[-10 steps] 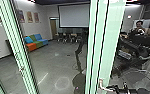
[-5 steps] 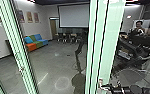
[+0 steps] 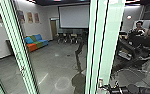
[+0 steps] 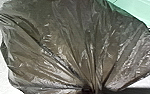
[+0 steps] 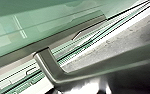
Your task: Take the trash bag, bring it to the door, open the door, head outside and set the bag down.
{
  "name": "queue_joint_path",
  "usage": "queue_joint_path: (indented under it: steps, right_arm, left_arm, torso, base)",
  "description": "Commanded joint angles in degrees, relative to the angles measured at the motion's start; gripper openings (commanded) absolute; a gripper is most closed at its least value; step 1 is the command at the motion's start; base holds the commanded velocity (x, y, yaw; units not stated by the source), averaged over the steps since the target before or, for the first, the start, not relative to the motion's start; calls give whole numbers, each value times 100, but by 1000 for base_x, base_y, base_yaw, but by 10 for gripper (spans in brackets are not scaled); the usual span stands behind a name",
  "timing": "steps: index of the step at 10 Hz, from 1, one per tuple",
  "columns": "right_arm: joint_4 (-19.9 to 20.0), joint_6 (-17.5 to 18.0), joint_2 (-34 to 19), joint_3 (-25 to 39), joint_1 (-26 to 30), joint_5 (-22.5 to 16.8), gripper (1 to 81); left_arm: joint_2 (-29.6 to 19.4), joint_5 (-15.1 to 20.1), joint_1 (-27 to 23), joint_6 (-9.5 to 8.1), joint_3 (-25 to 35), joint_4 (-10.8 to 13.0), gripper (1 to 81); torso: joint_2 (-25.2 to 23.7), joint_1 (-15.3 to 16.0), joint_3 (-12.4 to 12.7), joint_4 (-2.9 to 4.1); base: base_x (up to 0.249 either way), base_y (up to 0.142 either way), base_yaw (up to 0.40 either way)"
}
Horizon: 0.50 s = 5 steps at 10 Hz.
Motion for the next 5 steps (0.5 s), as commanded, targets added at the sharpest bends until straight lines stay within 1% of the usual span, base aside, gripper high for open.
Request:
queue_joint_path:
  steps: [1, 3, 5]
  right_arm:
    - [-278, 199, -753, 139, 748, 66, 811]
    - [-279, 217, -1201, 657, 879, 101, 811]
    - [-288, 217, -1396, 853, 933, 101, 811]
  left_arm:
    - [-47, 316, -367, -3, 8, -61, 10]
    - [-29, 325, -367, 6, 8, -52, 10]
    - [-29, 325, -376, 6, 8, -44, 10]
  torso:
    - [0, 3, 0, 0]
    - [0, 3, 0, 0]
    - [2, 6, -2, 0]
  base:
    - [0, 0, 0]
    - [0, 0, 0]
    - [0, 0, 0]
